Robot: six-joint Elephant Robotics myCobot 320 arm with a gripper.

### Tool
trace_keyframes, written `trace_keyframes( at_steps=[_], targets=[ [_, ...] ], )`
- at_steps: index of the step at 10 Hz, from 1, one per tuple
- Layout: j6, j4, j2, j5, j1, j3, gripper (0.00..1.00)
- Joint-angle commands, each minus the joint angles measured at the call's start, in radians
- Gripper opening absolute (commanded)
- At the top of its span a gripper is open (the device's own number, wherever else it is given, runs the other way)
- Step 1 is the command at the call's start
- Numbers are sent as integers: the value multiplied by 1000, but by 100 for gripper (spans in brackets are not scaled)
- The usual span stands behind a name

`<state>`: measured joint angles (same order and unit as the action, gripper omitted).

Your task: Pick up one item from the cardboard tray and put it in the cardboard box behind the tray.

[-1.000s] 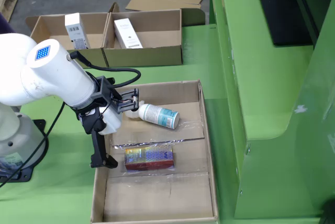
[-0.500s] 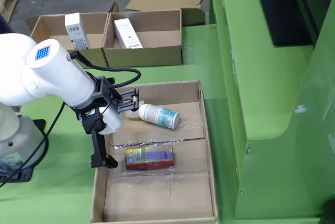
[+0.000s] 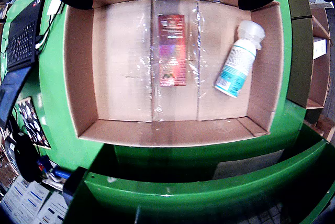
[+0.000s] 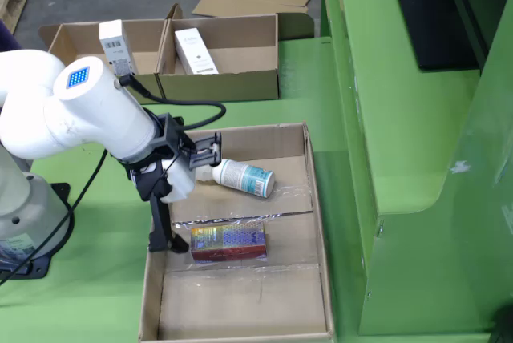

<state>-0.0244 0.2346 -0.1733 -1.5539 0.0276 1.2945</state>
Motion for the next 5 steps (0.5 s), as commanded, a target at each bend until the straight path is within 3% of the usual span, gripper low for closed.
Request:
trace_keyframes(
  at_steps=[1, 4, 5],
  targets=[
    [7, -16, -60, -10, 3, -146, 100],
    [5, -39, -101, -10, 7, -214, 100],
    [1, -79, -172, -12, 16, -328, 100]
  ],
)
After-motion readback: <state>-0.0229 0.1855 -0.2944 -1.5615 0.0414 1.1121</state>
